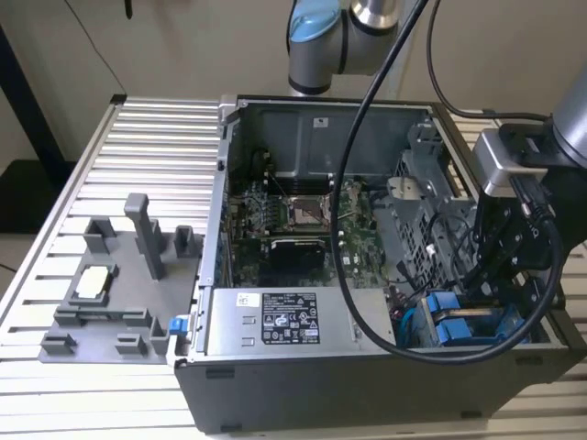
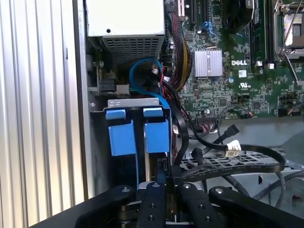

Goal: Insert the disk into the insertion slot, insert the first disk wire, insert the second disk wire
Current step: 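Insert the second disk wire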

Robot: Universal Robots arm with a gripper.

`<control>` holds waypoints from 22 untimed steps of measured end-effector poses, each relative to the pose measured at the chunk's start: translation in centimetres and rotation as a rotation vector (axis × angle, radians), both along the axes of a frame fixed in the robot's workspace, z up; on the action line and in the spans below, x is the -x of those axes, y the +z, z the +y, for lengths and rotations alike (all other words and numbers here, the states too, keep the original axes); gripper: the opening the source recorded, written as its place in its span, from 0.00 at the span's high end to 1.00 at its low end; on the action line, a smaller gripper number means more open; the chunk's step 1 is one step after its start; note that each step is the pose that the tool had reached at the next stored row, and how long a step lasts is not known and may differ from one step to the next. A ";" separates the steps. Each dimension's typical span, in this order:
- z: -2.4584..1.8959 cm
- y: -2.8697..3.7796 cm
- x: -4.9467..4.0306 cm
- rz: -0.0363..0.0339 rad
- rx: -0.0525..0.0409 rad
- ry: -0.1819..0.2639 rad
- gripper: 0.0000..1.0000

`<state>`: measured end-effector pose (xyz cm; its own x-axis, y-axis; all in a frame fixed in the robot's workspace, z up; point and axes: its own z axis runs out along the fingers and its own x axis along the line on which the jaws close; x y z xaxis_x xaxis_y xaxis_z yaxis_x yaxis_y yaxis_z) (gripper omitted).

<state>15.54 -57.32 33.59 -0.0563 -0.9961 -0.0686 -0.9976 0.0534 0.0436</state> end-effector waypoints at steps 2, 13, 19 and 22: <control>0.00 0.00 0.00 0.0000 0.0009 0.000 0.84; 0.00 -0.09 0.00 -0.0012 0.0019 0.000 0.84; 0.01 0.94 0.00 -0.0007 0.0018 0.000 0.76; 0.00 2.14 0.01 -0.0005 0.0019 0.000 0.76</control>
